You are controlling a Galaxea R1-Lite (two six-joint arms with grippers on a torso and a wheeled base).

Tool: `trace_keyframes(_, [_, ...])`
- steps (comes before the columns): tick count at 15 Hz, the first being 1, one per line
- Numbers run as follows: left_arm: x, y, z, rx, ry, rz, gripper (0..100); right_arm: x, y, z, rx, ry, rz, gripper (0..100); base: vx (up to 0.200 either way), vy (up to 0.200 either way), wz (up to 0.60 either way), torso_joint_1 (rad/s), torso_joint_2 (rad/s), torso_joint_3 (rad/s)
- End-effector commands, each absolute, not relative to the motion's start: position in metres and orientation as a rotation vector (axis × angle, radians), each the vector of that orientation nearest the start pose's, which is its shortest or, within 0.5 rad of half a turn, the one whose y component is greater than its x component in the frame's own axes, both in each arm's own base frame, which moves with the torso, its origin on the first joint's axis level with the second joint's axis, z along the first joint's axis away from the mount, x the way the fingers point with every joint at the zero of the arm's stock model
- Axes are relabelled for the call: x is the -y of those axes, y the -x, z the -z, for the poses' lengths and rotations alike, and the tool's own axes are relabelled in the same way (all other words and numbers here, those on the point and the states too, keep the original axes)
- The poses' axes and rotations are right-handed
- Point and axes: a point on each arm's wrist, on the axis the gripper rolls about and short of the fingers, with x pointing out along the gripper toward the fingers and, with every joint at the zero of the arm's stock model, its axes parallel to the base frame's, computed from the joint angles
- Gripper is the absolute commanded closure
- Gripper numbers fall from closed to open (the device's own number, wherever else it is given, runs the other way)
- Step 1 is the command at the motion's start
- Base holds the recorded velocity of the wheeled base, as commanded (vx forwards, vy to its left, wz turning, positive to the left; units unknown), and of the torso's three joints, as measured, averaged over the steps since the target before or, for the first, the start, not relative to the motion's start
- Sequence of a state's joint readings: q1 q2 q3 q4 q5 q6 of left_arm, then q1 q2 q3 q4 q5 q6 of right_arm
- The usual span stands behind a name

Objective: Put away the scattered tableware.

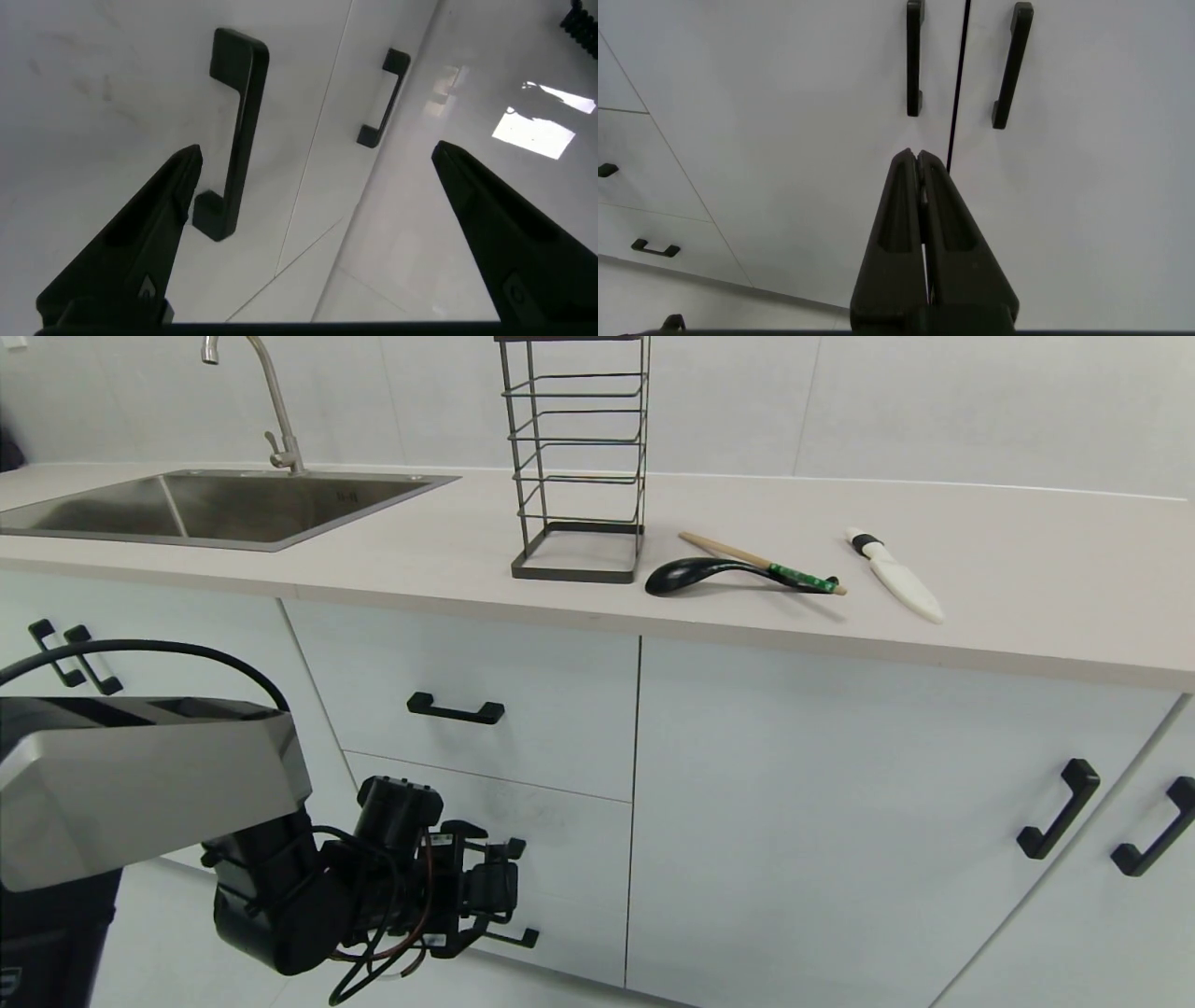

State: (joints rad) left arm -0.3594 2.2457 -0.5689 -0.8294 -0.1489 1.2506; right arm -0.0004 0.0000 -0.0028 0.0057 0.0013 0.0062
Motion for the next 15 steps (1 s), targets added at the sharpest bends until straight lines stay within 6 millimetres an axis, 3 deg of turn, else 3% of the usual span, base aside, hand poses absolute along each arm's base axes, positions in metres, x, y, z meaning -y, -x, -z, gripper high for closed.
trace_keyframes(1, [0.114, -0.295, 0.030, -0.446, -1.231, 0.954, 0, 0.000, 0.023, -0.075, -0.006, -0.006, -0.002, 100, 0.000, 0.000, 0.00, 0.000, 0.00, 0.000])
trace_keyframes(9, [0.119, -0.306, 0.055, -0.478, -1.220, 0.980, 0, 0.000, 0.023, -0.075, -0.006, -0.006, -0.002, 100, 0.000, 0.000, 0.00, 0.000, 0.00, 0.000])
trace_keyframes(15, [0.116, -0.288, 0.061, -0.521, -1.207, 1.041, 0, 0.000, 0.023, -0.075, -0.006, -0.006, -0.002, 100, 0.000, 0.000, 0.00, 0.000, 0.00, 0.000])
